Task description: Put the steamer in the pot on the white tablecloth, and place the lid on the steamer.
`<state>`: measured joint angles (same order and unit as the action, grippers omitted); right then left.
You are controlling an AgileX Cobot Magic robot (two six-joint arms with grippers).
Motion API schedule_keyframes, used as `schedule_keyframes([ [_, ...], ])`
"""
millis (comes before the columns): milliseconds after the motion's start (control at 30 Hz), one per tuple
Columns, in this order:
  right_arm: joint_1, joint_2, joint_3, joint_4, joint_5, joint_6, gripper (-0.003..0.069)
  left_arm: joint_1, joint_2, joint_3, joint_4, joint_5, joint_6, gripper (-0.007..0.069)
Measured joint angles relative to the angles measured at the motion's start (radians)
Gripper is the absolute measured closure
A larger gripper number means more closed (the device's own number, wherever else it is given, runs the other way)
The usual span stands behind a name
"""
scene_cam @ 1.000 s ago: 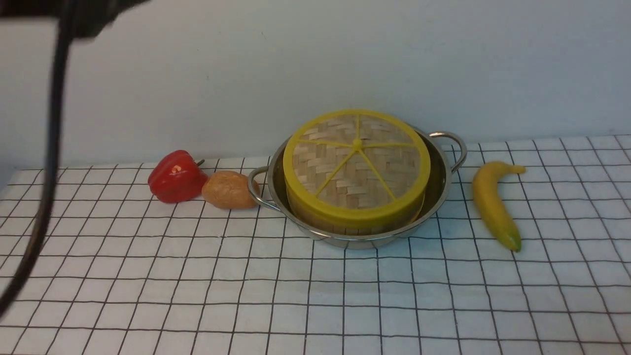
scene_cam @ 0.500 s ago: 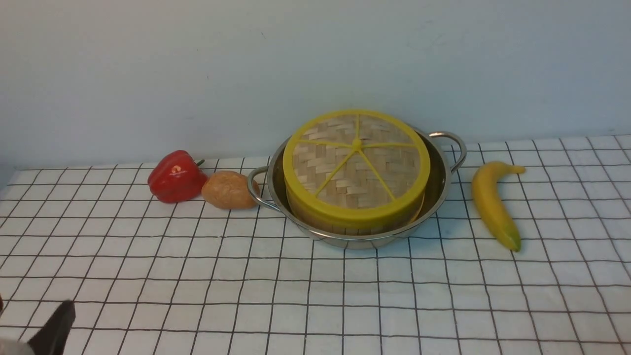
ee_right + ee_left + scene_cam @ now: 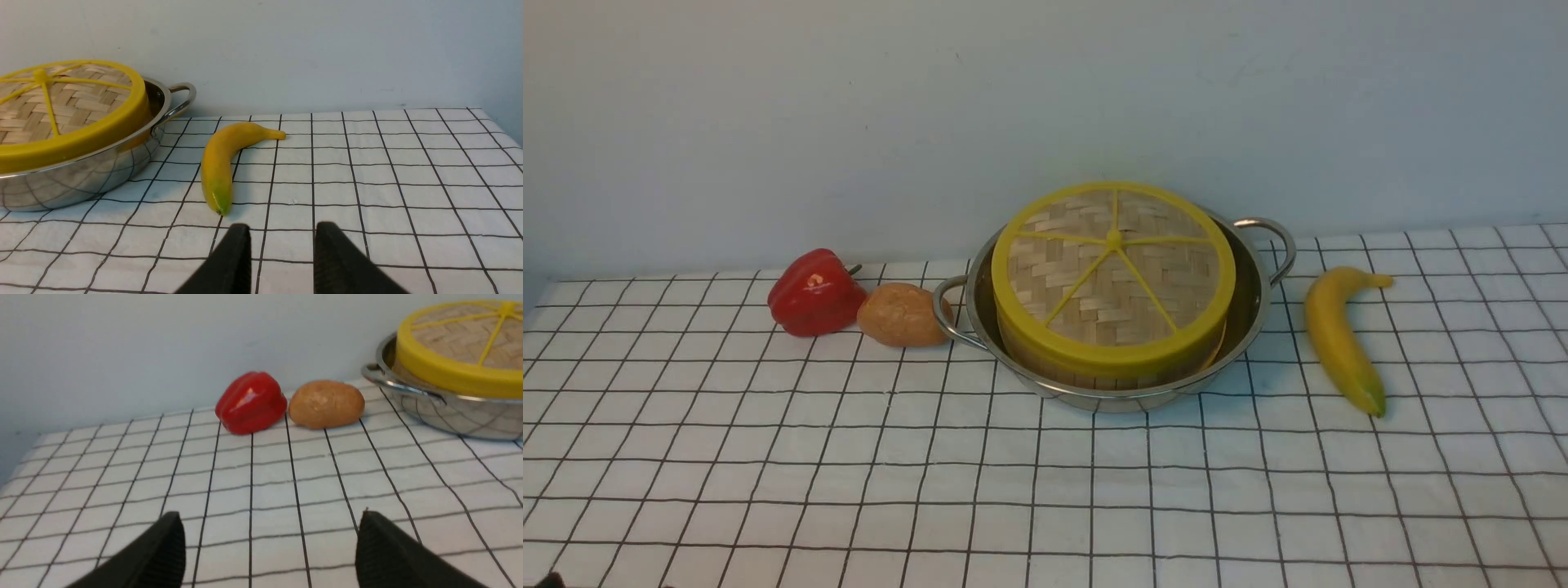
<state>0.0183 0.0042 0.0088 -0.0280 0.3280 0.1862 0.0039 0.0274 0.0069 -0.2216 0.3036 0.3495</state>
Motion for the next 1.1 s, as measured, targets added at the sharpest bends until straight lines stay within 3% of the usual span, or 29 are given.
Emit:
schedule_keyframes([
  [133,0.0,0.0,0.0,0.0,0.0,0.0,0.0416,0.0,-0.024,0.001,0.024,0.022,-0.031,0.0109],
  [400,0.0,0.0,0.0,0.0,0.0,0.0,0.0416,-0.001,-0.026,0.001,0.201,0.032,-0.3,0.0109],
  [1100,0.0,0.0,0.0,0.0,0.0,0.0,0.0416,-0.001,-0.026,0.001,0.222,0.037,-0.339,0.0109],
])
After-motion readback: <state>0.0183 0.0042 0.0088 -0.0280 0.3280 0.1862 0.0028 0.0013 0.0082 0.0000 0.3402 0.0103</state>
